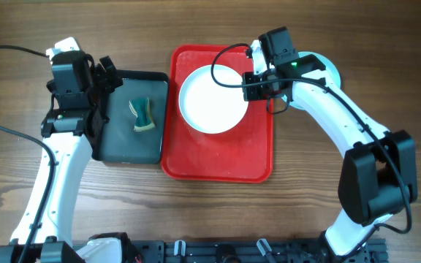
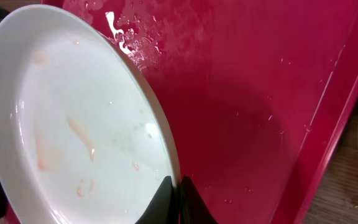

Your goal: Clean dirty plates on tray and stack at the side

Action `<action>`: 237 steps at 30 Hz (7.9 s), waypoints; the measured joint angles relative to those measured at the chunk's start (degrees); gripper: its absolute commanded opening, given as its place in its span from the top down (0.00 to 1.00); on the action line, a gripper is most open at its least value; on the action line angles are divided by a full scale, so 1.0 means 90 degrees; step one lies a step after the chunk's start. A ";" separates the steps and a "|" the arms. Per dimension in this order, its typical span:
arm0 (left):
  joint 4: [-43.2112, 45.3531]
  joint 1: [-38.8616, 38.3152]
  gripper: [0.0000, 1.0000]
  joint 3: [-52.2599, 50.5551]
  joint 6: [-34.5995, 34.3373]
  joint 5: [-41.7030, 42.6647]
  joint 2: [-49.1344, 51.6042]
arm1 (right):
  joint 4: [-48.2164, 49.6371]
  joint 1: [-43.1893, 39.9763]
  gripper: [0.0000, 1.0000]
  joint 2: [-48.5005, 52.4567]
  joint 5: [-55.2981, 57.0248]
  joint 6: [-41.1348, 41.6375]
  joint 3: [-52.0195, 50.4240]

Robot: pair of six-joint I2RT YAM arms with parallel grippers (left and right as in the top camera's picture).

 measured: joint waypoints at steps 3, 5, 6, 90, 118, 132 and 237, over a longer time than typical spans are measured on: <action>0.0000 0.0000 0.00 0.0000 0.0000 0.0000 0.0000 | 0.0134 0.0262 0.96 -0.0219 0.0622 -0.0049 0.0000; 0.0000 0.0000 0.00 0.0000 0.0000 0.0000 0.0000 | 0.0313 0.0512 0.96 -0.0420 0.1139 -0.0143 0.0000; -0.0002 0.0000 0.00 0.0000 0.0000 0.0000 0.0000 | 0.0384 0.0614 0.96 -0.0498 0.1336 -0.0199 0.0000; -0.0002 0.0000 0.00 0.0000 0.0000 0.0000 0.0000 | 0.2237 0.0345 0.96 -0.0148 -0.0481 0.1411 -0.2567; 0.0000 0.0000 0.00 0.0000 0.0000 -0.0002 0.0000 | 0.5153 0.2137 0.96 -0.0527 0.1479 0.1557 -0.2312; -0.0005 0.0000 0.00 0.0000 0.0000 -0.0017 0.0000 | 0.9228 0.2477 0.96 0.0114 0.2475 -0.3534 -0.2297; -0.0002 0.0000 0.00 0.0000 0.0000 -0.0019 0.0000 | 0.2013 -0.3235 0.00 -0.0221 0.0746 -0.0362 -0.1848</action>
